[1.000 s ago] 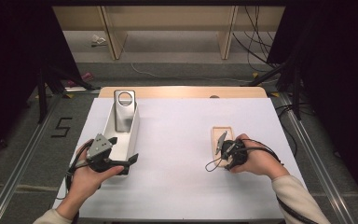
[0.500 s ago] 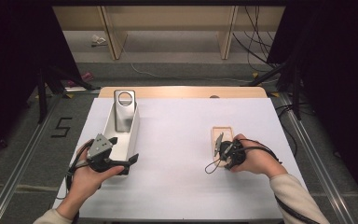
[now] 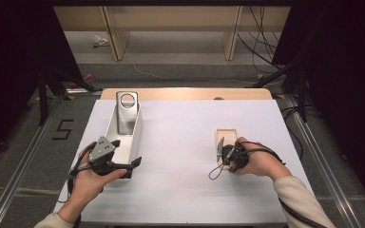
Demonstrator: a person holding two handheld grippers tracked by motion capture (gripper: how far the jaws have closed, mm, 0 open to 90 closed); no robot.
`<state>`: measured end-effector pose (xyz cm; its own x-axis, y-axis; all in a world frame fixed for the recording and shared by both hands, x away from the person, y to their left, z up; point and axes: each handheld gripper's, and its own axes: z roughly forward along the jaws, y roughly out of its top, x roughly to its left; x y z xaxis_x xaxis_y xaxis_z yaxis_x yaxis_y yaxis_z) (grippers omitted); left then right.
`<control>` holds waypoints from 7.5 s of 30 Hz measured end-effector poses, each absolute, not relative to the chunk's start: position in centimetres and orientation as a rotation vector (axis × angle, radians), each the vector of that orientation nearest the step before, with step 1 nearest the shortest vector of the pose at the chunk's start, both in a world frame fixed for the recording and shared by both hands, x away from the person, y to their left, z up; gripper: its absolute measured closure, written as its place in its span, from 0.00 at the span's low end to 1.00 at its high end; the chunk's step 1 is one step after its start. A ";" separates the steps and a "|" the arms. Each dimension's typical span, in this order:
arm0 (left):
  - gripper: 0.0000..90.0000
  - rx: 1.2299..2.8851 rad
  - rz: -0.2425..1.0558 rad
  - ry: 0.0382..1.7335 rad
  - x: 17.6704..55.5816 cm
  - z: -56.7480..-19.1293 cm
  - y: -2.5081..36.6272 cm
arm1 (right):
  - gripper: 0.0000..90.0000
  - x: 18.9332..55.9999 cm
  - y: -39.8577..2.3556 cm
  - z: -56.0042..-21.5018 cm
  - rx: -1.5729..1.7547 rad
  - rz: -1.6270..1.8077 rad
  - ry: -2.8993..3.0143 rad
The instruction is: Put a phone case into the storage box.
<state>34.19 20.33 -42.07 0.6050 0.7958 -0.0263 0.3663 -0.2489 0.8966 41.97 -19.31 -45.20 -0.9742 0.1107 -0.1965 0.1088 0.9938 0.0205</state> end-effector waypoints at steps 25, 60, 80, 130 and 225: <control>0.03 1.859 0.543 0.931 34.2 -42.2 20.3 | 0.93 41.4 -18.8 -45.3 0.089 -0.031 2.974; 0.04 1.849 0.533 0.942 34.2 -42.2 20.4 | 0.97 41.3 -20.7 -43.6 0.216 0.245 2.962; 0.04 1.841 0.538 0.946 34.2 -42.2 20.4 | 0.97 40.7 -21.2 -42.6 0.271 0.483 2.925; 0.06 1.834 0.526 0.959 34.0 -42.0 19.8 | 0.97 37.9 -16.9 -41.3 0.218 0.783 2.827; 0.17 2.007 0.362 0.900 45.9 -37.8 4.6 | 0.97 36.8 -13.8 -40.4 0.159 0.893 2.796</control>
